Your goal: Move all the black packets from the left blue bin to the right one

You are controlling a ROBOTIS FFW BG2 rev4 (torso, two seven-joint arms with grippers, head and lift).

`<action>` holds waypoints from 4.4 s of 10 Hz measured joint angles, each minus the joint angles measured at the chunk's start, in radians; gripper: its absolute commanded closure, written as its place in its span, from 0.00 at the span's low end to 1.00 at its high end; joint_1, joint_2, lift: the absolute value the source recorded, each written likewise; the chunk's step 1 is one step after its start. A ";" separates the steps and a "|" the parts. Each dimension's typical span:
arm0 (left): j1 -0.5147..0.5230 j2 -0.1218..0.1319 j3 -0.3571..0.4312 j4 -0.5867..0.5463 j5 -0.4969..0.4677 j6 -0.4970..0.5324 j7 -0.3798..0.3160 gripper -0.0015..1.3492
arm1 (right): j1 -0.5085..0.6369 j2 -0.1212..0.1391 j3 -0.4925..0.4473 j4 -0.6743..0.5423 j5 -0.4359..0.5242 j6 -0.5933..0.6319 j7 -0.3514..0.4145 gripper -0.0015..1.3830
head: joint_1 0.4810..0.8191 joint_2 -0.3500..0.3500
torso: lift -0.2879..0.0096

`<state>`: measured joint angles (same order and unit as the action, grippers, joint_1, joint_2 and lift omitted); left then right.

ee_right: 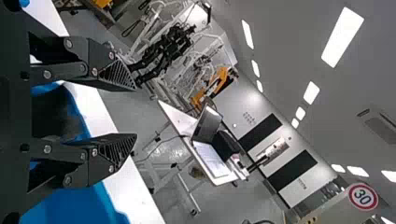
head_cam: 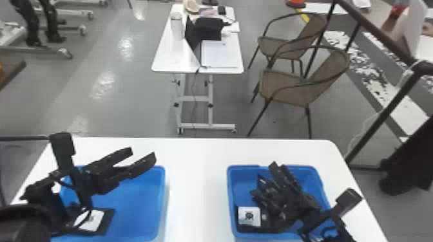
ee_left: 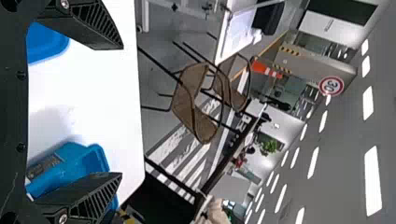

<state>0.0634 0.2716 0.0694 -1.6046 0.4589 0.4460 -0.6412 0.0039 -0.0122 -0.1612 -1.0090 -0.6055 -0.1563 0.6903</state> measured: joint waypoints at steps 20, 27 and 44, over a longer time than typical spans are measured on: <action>-0.097 -0.006 0.130 0.282 -0.761 0.384 -0.161 0.90 | 0.099 0.000 -0.077 -0.175 -0.128 -0.017 0.010 0.11 | 0.63 0.66 | 0.97; -0.103 -0.056 -0.011 -0.054 -0.596 0.219 -0.304 0.90 | 0.073 0.000 -0.027 -0.207 -0.109 -0.010 0.027 0.12 | 0.63 0.44 | 0.97; -0.458 -0.189 -0.407 0.330 -0.367 -0.027 -0.357 0.90 | -0.054 0.000 0.211 -0.284 0.045 0.073 -0.015 0.91 | 0.63 0.29 | 0.97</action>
<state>-0.3946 0.0830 -0.3373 -1.2747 0.0921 0.4190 -0.9986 -0.0505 -0.0123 0.0497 -1.2929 -0.5600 -0.0836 0.6752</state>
